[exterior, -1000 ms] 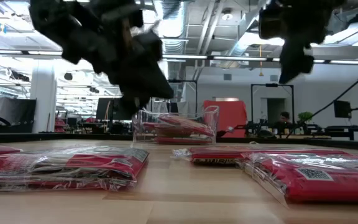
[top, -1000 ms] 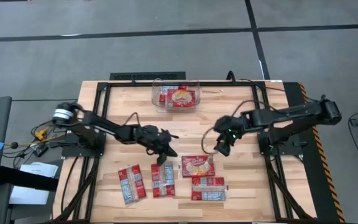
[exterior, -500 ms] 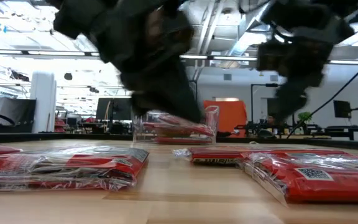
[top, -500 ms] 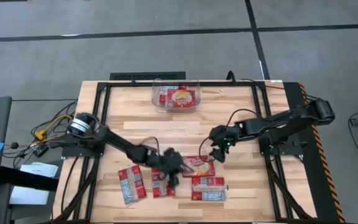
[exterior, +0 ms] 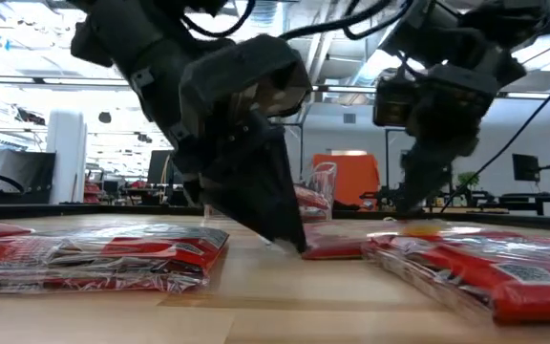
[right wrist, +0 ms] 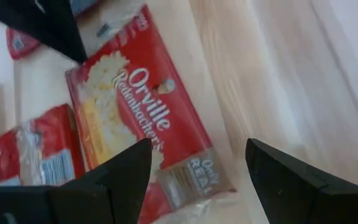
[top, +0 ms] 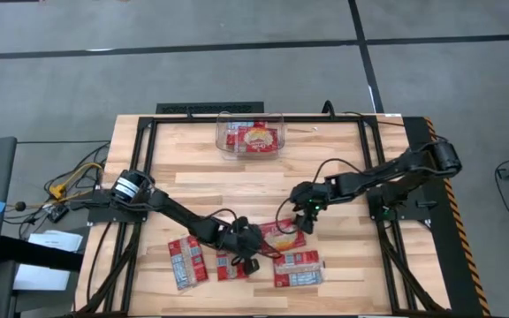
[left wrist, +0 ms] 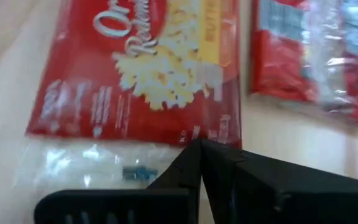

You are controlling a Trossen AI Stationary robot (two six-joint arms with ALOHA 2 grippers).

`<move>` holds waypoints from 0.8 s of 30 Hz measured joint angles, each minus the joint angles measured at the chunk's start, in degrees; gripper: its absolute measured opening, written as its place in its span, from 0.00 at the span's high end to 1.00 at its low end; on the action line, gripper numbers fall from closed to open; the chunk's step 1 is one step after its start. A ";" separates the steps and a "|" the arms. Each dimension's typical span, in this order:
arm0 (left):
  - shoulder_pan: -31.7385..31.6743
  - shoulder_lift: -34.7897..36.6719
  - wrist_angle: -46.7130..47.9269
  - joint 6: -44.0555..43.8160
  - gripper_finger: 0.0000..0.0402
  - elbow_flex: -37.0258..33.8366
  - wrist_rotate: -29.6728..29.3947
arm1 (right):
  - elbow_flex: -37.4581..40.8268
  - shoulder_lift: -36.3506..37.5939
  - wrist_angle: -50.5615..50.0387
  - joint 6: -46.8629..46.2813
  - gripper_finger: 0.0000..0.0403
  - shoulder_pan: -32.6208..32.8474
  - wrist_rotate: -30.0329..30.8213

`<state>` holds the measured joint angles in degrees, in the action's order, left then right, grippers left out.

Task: Sort popcorn bags into baskets
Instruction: Put the red popcorn pack into the transparent bin

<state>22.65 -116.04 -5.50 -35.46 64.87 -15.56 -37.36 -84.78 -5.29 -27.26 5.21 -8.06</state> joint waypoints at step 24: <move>-3.77 -3.51 -0.04 -4.61 1.00 0.42 -1.63 | 0.15 -0.82 -6.48 13.98 0.29 -4.63 -11.04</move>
<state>18.89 -119.55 -5.54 -40.07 65.29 -17.19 -37.21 -85.60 -11.77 -13.28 0.58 -19.10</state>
